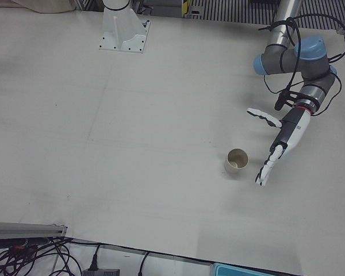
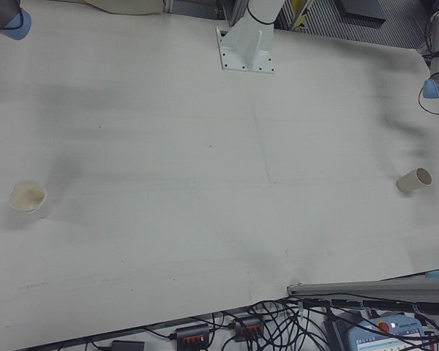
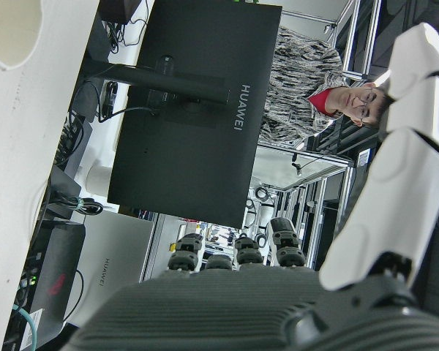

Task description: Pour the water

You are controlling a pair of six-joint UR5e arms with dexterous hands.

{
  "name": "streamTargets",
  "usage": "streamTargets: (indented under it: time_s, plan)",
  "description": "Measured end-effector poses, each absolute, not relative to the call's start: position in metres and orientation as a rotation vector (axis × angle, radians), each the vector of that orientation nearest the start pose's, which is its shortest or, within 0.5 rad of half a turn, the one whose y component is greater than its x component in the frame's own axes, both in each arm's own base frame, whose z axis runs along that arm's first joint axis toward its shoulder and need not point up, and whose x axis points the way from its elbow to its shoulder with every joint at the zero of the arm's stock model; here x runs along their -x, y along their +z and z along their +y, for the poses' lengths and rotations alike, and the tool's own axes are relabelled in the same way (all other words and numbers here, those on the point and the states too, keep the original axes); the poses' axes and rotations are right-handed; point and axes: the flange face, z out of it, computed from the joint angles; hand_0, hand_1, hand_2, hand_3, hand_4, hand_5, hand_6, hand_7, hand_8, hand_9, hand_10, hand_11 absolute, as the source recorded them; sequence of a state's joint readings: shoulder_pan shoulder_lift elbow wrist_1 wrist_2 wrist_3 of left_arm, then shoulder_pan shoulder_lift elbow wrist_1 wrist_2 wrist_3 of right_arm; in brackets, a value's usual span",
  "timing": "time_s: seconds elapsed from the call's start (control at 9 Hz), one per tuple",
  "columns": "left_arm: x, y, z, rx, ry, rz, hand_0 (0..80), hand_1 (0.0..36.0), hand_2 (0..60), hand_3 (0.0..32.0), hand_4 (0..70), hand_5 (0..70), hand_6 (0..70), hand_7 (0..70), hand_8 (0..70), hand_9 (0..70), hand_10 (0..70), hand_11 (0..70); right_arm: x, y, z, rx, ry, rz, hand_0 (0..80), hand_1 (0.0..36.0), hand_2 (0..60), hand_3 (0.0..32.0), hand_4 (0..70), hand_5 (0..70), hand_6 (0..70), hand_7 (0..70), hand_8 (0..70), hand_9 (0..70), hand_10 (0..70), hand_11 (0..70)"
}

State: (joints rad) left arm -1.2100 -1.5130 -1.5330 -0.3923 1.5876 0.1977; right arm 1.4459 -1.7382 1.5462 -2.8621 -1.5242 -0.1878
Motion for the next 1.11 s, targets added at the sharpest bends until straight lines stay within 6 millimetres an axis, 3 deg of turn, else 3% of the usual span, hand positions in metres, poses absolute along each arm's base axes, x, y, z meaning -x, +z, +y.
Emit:
streamTargets:
  time_s: [0.11,0.33,0.44,0.56,0.78,1.11]
  plan:
    - [-0.049,0.697,-0.503,0.198,-1.626,2.267,44.6,11.6,11.6,0.0,5.0,0.0,0.3,6.5,0.0,0.0,0.0,1.0,-0.084,0.747,-0.436,0.13,-2.232,2.454,47.0,15.7,16.4,0.0,0.5,19.2,7.2,9.0,0.4,0.4,5.2,9.3]
    - [-0.043,0.748,-0.496,0.128,-1.655,2.272,45.6,12.2,11.9,0.0,6.0,0.0,0.5,6.2,0.0,0.0,0.0,0.4,-0.082,0.75,-0.433,0.122,-2.246,2.456,47.5,16.4,16.9,0.0,0.8,20.7,7.3,9.5,0.4,0.5,5.0,9.0]
    - [-0.039,0.767,-0.492,0.061,-1.655,2.272,46.0,14.0,14.4,0.0,3.1,0.0,0.0,4.5,0.0,0.0,0.0,0.0,-0.081,0.748,-0.432,0.111,-2.247,2.466,48.1,17.2,17.3,0.0,1.5,21.7,7.6,10.3,0.5,0.6,4.6,8.6]
    - [-0.037,0.777,-0.49,-0.017,-1.627,2.266,46.7,15.7,16.7,0.0,1.7,0.0,0.0,3.4,0.0,0.0,0.0,0.0,-0.08,0.745,-0.432,0.106,-2.245,2.477,50.0,20.0,19.4,0.0,2.9,23.6,8.3,11.5,0.6,0.9,4.5,8.6]
    - [-0.038,0.786,-0.488,-0.154,-1.541,2.243,46.8,16.9,20.0,0.0,1.9,0.0,0.0,4.1,0.0,0.0,0.0,0.0,-0.078,0.741,-0.433,0.119,-2.251,2.492,50.8,20.9,20.3,0.0,3.8,24.4,8.8,12.3,0.7,1.0,4.1,8.1]
    - [-0.07,0.787,-0.49,-0.195,-1.407,2.196,45.7,15.2,20.8,0.0,2.7,0.0,0.1,4.5,0.0,0.0,0.0,0.4,-0.076,0.74,-0.433,0.142,-2.261,2.51,50.5,20.5,20.4,0.0,4.9,25.4,9.2,13.4,0.8,1.2,4.0,7.9]
